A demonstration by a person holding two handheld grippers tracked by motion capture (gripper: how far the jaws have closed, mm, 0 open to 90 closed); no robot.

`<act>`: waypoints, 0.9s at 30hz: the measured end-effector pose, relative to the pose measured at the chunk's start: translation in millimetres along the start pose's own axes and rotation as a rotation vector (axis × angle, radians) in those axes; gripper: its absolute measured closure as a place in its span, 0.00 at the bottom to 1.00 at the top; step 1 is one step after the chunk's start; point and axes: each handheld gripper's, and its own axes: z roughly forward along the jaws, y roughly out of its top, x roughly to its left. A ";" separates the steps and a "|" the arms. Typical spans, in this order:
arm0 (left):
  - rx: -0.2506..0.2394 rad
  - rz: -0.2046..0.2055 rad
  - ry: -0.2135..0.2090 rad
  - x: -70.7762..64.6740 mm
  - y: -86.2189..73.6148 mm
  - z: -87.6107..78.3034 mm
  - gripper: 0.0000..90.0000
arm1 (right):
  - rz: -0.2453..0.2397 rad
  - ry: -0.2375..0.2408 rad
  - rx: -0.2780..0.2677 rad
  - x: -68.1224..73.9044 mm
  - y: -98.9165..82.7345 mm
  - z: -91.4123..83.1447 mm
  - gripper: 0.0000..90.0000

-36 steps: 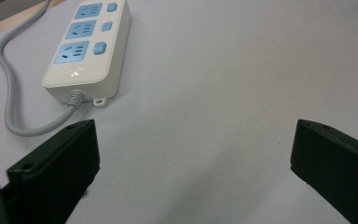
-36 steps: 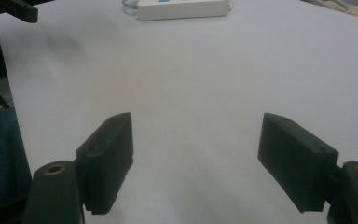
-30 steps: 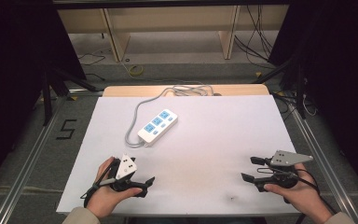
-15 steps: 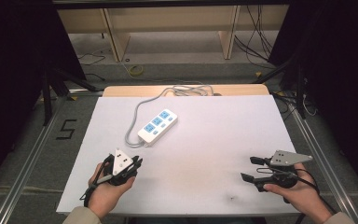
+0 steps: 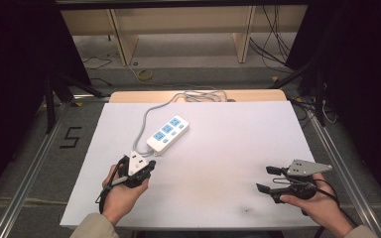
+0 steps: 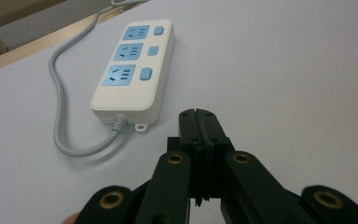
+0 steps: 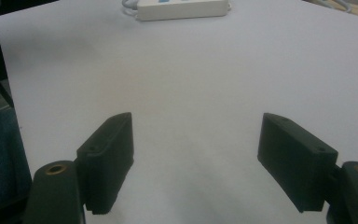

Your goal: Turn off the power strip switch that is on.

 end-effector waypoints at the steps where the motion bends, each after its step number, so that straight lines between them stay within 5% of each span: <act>1: -0.001 -0.001 0.005 1.9 1.7 0.8 1.00 | 0.000 0.000 -0.002 -0.1 0.0 0.2 0.30; 27: 0.008 -0.015 0.042 13.7 19.6 23.0 1.00 | 0.001 0.001 0.004 0.4 0.5 1.9 0.30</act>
